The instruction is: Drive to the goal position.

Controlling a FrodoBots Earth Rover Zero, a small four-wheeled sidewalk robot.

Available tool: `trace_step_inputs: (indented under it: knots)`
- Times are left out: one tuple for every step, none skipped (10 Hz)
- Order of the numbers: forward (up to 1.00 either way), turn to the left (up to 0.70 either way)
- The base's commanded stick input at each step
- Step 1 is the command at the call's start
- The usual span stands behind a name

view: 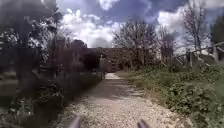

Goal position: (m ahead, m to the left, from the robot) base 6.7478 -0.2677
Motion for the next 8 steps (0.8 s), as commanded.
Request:
trace_step_inputs:
  knots:
    - [1.00, -0.01]
    - [1.00, -0.04]
    - [1.00, -0.09]
    - [1.00, -0.15]
    - [1.00, -0.20]
    - [1.00, -0.25]
    - [1.00, -0.21]
    - [1.00, -0.12]
